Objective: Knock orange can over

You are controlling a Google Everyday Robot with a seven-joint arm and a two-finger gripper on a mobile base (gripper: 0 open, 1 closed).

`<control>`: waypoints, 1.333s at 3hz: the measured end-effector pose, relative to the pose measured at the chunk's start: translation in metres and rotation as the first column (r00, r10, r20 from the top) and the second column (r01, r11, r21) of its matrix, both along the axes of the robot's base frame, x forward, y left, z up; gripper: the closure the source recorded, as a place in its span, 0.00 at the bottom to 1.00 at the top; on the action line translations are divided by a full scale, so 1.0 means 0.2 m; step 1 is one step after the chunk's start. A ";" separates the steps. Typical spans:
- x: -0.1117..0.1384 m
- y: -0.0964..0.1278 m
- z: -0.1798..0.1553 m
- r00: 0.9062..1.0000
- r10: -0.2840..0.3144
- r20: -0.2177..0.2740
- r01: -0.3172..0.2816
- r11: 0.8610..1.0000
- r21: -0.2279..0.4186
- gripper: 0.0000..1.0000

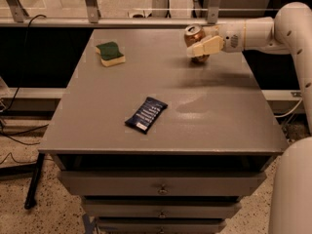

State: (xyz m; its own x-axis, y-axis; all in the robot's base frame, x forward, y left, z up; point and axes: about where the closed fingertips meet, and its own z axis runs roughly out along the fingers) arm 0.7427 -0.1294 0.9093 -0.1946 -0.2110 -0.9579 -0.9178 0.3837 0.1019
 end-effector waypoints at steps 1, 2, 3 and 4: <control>-0.22 0.24 0.14 0.991 0.130 -0.030 -0.128 0.990 0.051 0.00; -0.36 0.34 0.20 0.983 0.178 -0.045 -0.175 0.983 0.062 0.00; -0.41 0.20 0.29 0.993 0.119 0.008 -0.119 0.993 0.004 0.00; -0.41 -0.01 0.40 0.994 0.049 0.097 -0.044 0.998 -0.054 0.00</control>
Offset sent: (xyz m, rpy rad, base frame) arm -0.1088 0.0863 0.0583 0.0659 0.0697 0.2281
